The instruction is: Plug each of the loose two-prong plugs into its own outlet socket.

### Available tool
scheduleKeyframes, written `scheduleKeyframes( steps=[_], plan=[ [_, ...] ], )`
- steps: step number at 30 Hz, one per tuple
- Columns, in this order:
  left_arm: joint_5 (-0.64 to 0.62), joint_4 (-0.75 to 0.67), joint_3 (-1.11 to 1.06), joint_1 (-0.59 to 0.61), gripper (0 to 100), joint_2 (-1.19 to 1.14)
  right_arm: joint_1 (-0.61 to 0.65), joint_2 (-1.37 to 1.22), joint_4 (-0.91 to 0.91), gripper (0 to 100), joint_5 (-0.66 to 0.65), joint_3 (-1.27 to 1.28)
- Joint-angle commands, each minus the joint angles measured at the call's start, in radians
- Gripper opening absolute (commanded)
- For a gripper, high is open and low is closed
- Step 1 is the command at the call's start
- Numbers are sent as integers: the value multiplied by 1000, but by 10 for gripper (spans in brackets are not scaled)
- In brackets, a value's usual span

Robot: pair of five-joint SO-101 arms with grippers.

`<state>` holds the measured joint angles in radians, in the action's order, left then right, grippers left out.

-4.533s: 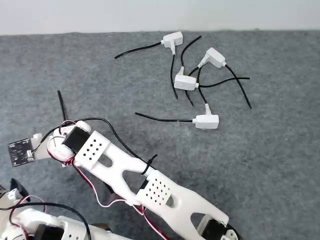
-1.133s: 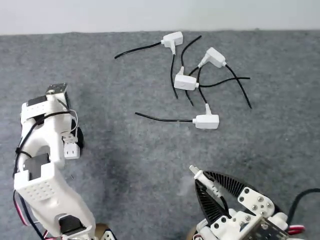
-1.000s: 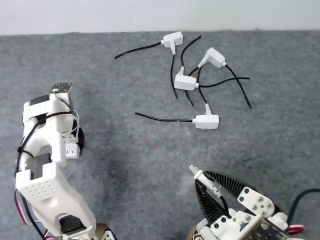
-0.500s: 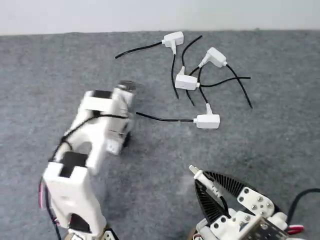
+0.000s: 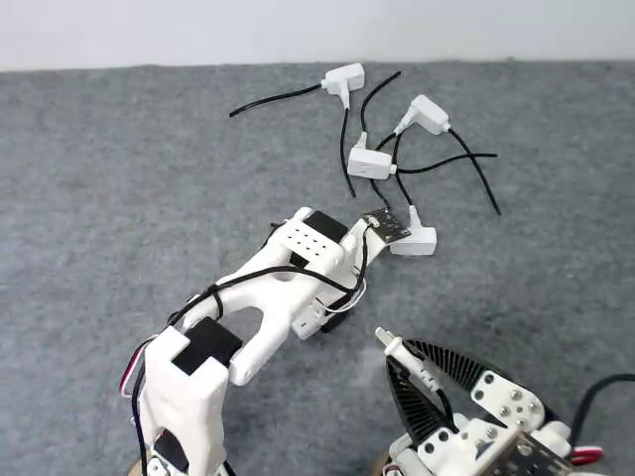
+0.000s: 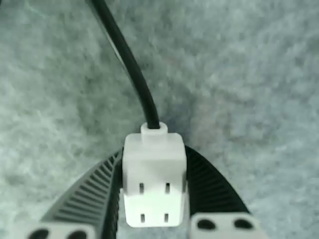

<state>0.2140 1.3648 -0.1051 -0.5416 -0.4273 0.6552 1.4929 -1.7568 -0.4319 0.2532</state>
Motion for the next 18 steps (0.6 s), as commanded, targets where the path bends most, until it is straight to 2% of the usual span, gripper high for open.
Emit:
scheduleKeyframes(
  steps=[1, 5, 8, 11, 17, 18],
  plan=[
    [3, -20, 42, -12, 12, 11, -1, 2, -45, 8, 14, 2],
    [8, 23, 48, -11, 50, 14, -1, 7, -45, 8, 28, 38],
    [-11, 69, 50, -5, 207, 23, -1, 50, -39, 8, 49, 87],
    [-81, 138, 111, 8, 346, 25, -1, 96, -36, 8, 72, 87],
    [-21, 393, 440, 12, 318, 25, -4, 117, -38, 8, 143, 91],
    [-18, 396, 490, 15, 308, 26, -5, 117, -36, 8, 147, 91]
  ],
)
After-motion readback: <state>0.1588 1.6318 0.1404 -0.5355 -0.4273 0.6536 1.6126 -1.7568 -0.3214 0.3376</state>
